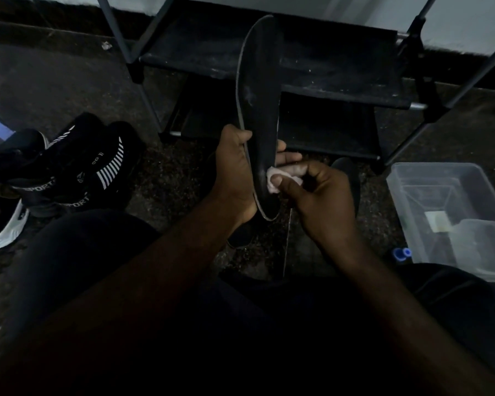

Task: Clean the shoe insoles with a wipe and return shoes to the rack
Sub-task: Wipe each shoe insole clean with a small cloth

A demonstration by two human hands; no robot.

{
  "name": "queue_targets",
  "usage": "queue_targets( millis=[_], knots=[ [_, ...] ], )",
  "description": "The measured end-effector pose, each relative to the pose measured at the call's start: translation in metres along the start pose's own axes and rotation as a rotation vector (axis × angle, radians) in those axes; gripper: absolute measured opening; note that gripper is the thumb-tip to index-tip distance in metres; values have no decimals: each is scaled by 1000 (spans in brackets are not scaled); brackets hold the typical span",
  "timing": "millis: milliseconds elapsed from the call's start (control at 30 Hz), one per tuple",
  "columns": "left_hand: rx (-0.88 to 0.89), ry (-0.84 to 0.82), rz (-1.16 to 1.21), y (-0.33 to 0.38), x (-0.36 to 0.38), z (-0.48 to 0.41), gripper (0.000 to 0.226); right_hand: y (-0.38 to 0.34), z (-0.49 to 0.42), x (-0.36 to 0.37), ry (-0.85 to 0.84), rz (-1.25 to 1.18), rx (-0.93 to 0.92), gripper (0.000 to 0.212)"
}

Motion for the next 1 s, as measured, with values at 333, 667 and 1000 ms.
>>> queue_targets(
  millis=[333, 667, 1000],
  knots=[
    [4, 35, -86, 5, -6, -4, 74, -1, -6, 1, -119, 72, 9, 3],
    [-21, -8, -64, -3, -1, -6, 77, -6, -7, -7, -7, 134, -43, 2],
    [-31, -7, -68, -8, 4, -1, 75, -9, -10, -15, 22, 169, -57, 4]
  ],
)
Point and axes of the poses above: each hand's wrist, its own z-axis away from the middle knuckle, its own x-axis out of the palm, y = z × x, the point moved 10 cm from there along -z, towards the middle knuckle, and after that the axes turned 10 degrees about z, right-handed, at the moved point
